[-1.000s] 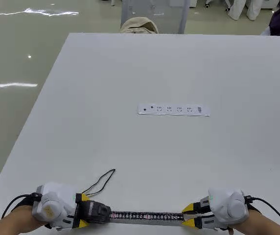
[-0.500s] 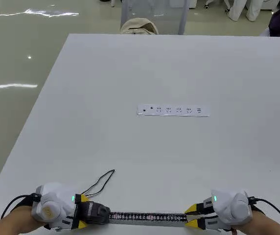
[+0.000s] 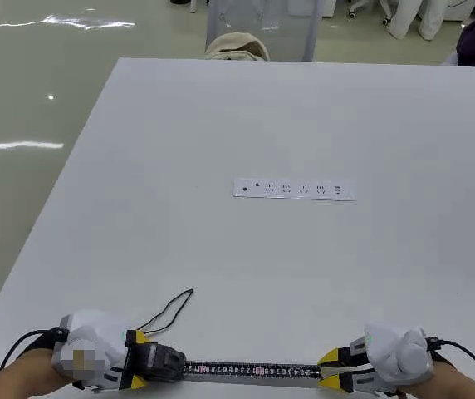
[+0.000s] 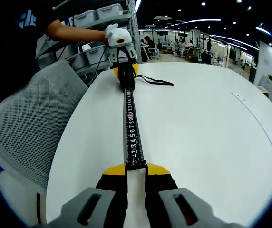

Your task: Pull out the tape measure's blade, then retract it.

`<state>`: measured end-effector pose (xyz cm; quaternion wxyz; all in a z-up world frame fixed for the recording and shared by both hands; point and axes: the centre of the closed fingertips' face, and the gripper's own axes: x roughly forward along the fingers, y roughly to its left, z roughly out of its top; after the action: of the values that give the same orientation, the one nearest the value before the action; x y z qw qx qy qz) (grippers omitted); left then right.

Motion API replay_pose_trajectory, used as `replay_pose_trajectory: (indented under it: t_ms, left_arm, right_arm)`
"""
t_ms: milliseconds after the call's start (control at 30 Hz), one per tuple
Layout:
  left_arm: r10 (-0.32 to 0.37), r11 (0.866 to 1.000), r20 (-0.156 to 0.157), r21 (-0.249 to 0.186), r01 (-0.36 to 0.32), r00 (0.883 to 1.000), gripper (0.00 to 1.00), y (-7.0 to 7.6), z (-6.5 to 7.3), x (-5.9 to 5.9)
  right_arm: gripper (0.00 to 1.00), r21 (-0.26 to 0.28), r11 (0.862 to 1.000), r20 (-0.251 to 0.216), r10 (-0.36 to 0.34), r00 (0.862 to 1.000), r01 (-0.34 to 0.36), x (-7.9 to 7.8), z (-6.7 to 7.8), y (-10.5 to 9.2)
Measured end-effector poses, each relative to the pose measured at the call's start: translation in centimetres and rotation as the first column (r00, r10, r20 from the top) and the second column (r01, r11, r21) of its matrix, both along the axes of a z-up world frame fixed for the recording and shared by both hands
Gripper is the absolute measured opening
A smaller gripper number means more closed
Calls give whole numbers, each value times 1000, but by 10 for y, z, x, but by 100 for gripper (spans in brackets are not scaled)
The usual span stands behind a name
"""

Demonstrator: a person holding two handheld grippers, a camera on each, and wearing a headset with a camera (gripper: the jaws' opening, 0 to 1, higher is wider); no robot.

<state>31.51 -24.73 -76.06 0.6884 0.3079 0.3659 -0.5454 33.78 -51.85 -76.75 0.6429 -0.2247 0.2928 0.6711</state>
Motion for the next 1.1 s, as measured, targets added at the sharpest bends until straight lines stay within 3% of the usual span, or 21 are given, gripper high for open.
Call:
replay_pose_trajectory:
  t_ms: [1100]
  left_arm:
    - [-8, 1000, -10, 12, 8, 1000, 30, -4, -1, 1]
  right_arm:
    - [12, -80, 997, 40, 16, 999, -13, -3, -10, -6]
